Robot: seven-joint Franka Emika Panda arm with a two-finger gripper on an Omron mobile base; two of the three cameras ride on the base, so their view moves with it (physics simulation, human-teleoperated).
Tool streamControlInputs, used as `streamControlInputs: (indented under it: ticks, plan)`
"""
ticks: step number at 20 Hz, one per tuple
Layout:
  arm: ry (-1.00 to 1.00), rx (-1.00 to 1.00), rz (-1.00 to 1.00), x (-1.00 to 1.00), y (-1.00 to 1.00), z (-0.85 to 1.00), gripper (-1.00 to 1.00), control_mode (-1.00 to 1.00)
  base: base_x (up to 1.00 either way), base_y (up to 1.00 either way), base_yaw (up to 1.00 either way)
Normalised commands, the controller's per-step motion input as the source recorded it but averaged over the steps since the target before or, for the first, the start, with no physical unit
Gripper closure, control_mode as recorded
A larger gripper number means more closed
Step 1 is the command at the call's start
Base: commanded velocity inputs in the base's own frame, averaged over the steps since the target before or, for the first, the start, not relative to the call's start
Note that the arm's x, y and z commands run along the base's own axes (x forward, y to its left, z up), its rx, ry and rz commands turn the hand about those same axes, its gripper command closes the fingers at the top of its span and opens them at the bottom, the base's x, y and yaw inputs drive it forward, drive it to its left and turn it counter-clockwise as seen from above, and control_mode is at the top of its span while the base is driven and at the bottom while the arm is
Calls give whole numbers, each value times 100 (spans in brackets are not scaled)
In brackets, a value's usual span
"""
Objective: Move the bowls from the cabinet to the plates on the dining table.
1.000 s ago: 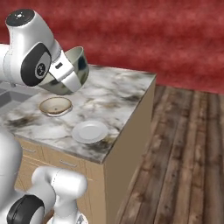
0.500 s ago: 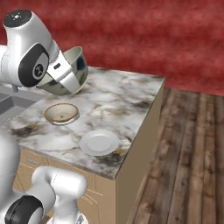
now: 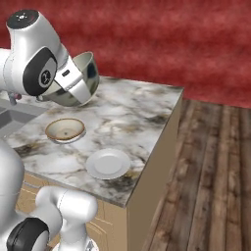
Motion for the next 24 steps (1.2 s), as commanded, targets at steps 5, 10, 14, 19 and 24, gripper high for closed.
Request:
streamControlInputs:
  ticks: [5,10,14,19,24]
  plan:
    - [0,0,0,0,0,0,100,100,57,-1,4]
    - [0,0,0,0,0,0,100,100,26,2,-11]
    - [0,1,-4,4,3,-8,100,-100,12,8,-14]
    - [4,10,-7,19,14,-29,100,-100,0,0,0]
    - [13,19,-2,15,3,-15,100,-100,0,0,0]
